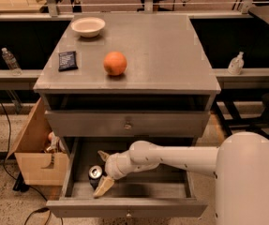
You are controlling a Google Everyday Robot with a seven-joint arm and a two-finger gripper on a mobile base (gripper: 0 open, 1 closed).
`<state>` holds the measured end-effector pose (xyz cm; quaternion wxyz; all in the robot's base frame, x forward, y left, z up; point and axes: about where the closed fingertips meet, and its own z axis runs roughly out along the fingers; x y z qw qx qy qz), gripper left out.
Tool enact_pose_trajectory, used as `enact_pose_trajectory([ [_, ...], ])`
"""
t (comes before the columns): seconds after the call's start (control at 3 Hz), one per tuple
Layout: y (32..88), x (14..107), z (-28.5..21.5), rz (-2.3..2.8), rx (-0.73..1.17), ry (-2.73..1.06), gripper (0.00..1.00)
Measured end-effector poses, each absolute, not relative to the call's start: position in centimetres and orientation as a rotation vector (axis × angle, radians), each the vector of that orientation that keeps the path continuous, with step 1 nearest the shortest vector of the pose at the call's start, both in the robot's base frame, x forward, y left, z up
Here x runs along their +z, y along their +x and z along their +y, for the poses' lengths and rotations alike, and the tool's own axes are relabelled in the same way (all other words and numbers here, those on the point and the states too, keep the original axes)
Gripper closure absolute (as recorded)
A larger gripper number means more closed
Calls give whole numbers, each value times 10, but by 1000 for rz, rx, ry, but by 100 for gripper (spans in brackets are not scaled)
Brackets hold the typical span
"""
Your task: Place pepsi can into middle drawer
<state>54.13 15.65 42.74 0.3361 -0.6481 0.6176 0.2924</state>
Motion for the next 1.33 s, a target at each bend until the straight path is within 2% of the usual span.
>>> enact_pose_trajectory([
  [0.67, 546, 443, 142, 1633, 727, -1671, 0],
  [1.0, 566, 469, 113, 1666, 647, -1610, 0],
  [1.33, 567, 469, 112, 1667, 645, -1608, 0],
])
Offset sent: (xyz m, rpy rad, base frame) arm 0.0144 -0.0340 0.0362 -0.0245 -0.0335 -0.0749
